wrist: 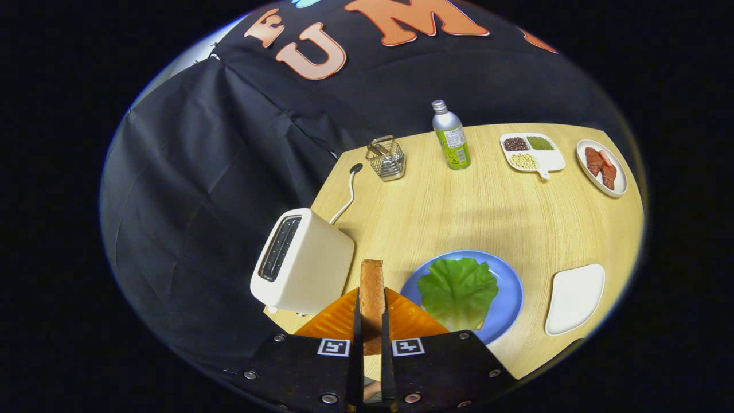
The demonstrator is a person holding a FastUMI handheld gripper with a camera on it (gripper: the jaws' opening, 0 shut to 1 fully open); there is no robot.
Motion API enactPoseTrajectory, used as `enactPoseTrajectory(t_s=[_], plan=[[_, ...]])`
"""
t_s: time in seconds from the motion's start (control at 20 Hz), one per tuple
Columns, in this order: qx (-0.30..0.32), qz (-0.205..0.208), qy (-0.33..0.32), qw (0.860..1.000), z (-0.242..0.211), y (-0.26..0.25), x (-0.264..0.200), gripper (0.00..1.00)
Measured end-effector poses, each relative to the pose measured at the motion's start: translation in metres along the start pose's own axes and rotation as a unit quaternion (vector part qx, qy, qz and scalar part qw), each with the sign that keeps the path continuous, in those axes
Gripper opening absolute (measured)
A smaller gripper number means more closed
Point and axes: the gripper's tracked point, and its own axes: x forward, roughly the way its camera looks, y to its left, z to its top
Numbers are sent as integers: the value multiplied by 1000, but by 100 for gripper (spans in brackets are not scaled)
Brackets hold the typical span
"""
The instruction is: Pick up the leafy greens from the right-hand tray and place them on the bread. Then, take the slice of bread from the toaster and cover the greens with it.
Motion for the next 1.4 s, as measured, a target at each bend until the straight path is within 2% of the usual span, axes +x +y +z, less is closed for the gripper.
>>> enactPoseTrajectory(t_s=[0.65, 0.95, 1.15, 1.4], plan=[[64, -36, 12, 997, -28, -88, 35, 12], [89, -35, -6, 995, -34, -113, 38, 12], [73, -49, -19, 996, -40, -126, 41, 17], [22, -88, -34, 995, -47, -144, 46, 36]])
